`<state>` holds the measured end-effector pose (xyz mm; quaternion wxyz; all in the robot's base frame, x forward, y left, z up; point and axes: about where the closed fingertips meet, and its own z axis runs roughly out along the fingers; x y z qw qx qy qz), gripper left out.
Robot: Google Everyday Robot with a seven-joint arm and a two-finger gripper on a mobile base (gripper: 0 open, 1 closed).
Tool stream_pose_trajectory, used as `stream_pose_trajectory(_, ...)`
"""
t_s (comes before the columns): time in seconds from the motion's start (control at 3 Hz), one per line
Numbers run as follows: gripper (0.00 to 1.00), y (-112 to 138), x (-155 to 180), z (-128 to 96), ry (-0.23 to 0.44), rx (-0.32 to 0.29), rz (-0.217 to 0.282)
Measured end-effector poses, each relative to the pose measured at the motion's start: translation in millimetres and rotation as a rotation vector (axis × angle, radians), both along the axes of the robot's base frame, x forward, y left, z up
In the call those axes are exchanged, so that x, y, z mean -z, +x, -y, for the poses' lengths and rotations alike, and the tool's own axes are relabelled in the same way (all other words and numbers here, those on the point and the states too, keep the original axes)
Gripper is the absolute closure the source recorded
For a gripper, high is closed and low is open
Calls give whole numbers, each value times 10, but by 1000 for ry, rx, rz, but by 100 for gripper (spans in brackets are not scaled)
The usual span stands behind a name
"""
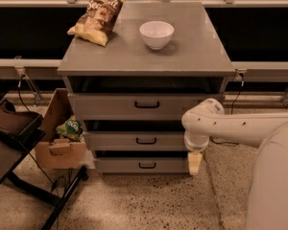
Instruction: Open middle drawer
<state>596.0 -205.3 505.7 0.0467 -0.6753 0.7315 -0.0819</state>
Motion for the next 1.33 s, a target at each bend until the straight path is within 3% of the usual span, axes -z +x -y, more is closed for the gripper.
stream_pose_trajectory(0.33, 0, 343, 181, 56, 17, -32, 30)
stream_pose_trajectory(1.0, 0, 695, 497, 59, 55, -30, 33)
stream_pose_trajectory(1.33, 15, 768, 712, 55, 91, -2, 12)
